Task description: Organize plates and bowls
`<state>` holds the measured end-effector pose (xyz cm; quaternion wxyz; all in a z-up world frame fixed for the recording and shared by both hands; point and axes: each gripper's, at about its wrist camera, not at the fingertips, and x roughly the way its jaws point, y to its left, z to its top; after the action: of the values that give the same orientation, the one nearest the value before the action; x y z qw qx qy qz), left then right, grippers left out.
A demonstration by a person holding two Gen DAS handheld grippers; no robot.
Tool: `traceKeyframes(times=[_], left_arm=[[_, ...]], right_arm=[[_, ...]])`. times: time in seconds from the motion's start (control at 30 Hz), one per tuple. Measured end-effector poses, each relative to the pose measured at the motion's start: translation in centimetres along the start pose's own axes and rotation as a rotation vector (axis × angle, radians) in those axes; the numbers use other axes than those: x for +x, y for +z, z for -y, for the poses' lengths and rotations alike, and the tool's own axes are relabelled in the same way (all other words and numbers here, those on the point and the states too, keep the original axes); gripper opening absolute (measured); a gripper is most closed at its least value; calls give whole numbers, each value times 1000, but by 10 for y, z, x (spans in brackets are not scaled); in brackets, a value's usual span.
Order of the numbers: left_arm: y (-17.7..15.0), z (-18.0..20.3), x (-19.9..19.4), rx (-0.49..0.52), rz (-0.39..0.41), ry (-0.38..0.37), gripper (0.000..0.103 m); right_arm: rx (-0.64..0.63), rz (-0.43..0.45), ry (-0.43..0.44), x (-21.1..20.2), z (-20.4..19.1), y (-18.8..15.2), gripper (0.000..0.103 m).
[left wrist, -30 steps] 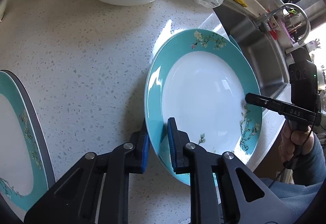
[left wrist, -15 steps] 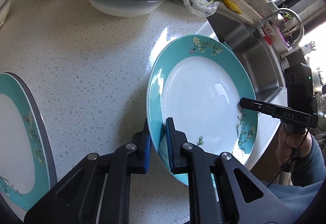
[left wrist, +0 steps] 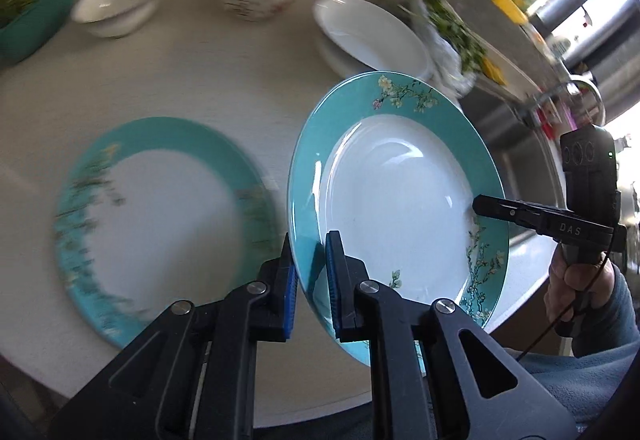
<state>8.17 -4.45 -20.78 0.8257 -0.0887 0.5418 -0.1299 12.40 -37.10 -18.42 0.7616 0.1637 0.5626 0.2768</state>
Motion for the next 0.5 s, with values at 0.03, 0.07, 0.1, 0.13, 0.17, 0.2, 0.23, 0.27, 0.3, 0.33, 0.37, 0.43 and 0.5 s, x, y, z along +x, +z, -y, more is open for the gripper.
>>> traceKeyframes(times=[0.03, 0.07, 0.1, 0.13, 0.17, 0.2, 0.23, 0.27, 0.3, 0.33, 0.37, 0.43, 0.5], left_arm=[[-1, -10, -6, -10, 9, 15, 12], [-3, -28, -17, -28, 25, 41, 12], [-5, -40, -22, -42, 33, 56, 13], [-6, -55, -27, -60, 39, 74, 13], [-8, -70, -31, -77, 43, 91, 13], [-10, -88, -35, -99, 46, 106, 14], [-12, -101, -36, -110, 48, 111, 14], [-13, -112, -37, -117, 48, 122, 14], [-13, -124, -38, -123, 45, 131, 15], [-15, -134, -38, -127, 44, 134, 15], [-17, -142, -37, -129, 42, 136, 15], [-18, -157, -35, -125, 35, 141, 15], [-18, -168, -31, -116, 26, 152, 16]], right_arm=[[-18, -11, 7, 10, -12, 5, 9], [-41, -23, 15, 21, -25, 10, 9], [-67, -37, 22, 34, -40, 16, 9], [-88, -48, 26, 45, -52, 20, 9], [-106, -58, 28, 56, -62, 24, 9], [-122, -69, 29, 68, -72, 27, 9], [-135, -81, 25, 82, -83, 31, 9], [-140, -87, 21, 91, -89, 32, 9], [-146, -95, 17, 100, -96, 35, 9], [-149, -102, 9, 112, -102, 36, 10], [-148, -108, 2, 118, -105, 38, 10], [-140, -123, -14, 131, -108, 38, 10], [-139, -130, -35, 139, -113, 38, 10]])
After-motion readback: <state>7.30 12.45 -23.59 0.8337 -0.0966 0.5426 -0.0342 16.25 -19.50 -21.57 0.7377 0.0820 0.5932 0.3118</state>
